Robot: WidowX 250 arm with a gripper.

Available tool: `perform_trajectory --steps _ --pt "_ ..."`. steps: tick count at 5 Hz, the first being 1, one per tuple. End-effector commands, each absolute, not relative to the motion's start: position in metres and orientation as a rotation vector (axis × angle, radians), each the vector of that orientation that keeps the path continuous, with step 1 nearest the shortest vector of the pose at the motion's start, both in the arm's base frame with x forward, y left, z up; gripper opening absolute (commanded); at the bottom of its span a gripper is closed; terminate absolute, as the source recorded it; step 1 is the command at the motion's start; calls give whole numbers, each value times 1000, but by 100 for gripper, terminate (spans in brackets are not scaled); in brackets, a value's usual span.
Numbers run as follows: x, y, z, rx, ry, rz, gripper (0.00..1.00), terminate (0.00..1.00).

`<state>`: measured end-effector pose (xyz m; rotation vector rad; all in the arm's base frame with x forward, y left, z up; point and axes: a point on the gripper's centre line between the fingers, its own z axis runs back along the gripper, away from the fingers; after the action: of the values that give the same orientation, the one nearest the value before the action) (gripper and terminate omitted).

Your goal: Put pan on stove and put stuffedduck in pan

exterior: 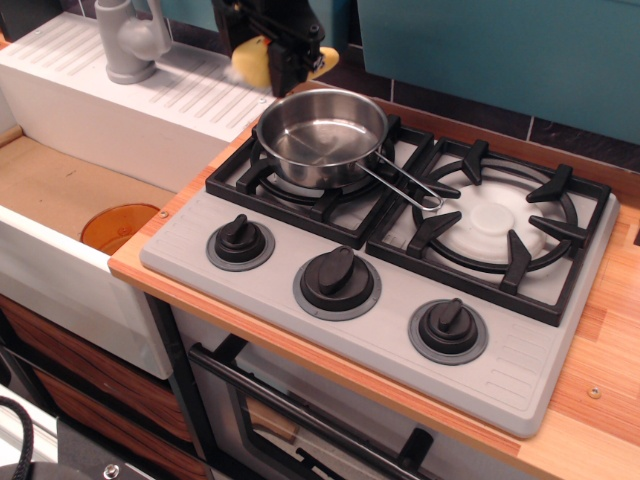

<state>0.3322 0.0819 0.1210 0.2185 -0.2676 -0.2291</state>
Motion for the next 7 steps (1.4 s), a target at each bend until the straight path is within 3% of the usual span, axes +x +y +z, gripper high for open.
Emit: perform_trajectory --steps 1,3,7 --pt "341 82 139 235 -300 -224 100 0" --pt "337 75 145 252 -285 -221 100 0" --pt "332 50 169 267 -342 -264 100 0"
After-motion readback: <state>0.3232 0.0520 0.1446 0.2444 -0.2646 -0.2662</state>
